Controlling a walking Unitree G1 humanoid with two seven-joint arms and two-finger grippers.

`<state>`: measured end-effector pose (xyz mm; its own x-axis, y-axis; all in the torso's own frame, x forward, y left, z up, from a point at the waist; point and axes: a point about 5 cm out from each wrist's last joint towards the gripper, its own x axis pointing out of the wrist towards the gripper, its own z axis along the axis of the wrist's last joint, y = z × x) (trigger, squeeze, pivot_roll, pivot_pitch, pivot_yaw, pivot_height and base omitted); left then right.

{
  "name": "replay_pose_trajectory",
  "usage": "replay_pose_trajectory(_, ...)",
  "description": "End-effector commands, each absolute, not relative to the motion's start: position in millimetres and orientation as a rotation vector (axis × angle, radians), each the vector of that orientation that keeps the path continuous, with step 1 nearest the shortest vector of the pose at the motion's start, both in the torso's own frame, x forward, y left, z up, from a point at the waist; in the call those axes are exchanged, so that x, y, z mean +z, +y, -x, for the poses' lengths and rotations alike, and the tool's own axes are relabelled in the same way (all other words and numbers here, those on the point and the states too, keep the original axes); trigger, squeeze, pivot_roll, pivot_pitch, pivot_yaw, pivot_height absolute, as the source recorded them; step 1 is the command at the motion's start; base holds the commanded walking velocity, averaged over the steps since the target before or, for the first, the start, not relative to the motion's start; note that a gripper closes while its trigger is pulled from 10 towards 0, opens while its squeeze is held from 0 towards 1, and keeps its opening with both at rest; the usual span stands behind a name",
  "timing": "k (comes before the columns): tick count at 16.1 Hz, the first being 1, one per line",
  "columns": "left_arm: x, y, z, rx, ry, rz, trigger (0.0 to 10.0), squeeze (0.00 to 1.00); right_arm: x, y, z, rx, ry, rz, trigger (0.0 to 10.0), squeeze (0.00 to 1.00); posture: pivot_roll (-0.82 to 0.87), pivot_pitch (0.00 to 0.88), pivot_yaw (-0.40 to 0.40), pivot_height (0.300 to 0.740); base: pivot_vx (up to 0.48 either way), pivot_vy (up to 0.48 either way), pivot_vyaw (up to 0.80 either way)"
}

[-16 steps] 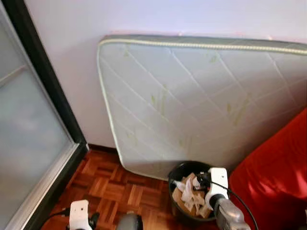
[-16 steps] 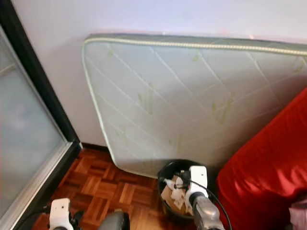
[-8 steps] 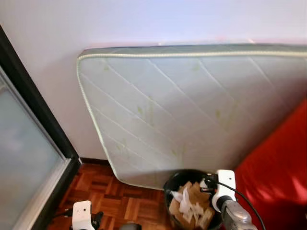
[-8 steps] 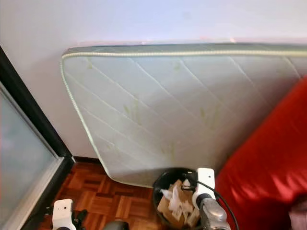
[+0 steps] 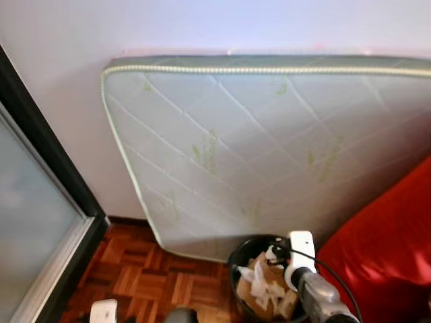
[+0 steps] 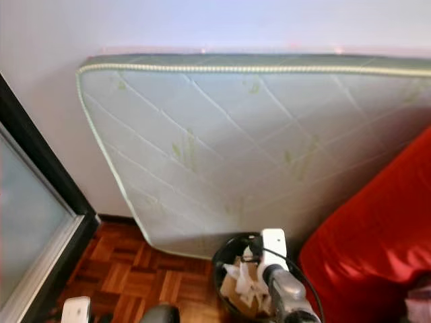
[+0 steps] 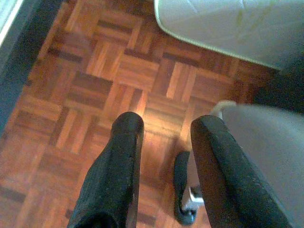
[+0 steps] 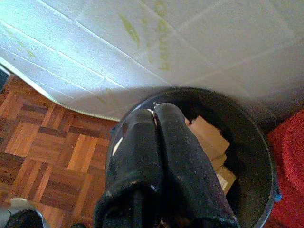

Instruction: Clean up the room

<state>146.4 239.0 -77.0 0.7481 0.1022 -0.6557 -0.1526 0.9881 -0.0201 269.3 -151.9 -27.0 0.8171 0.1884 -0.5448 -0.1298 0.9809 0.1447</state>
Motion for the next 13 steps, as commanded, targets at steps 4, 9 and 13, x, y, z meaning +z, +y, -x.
replay_pose_trajectory(4,-71,238,-156,0.132,0.636,0.102,10.0,0.00,-14,-148,-287,0.134,0.568,-0.132,10.0,0.00,0.20,0.078,-0.015,0.636,0.000,0.000,0.00)
replay_pose_trajectory(9,-74,227,-152,0.133,0.624,0.117,10.0,0.00,4,-137,-305,0.173,0.508,-0.146,10.0,0.00,0.23,0.139,-0.032,0.636,0.000,0.000,0.00)
replay_pose_trajectory(13,-72,231,-154,0.137,0.620,0.112,10.0,0.00,10,-137,-311,0.166,0.492,-0.139,10.0,0.00,0.24,0.136,-0.029,0.636,0.000,0.000,0.00)
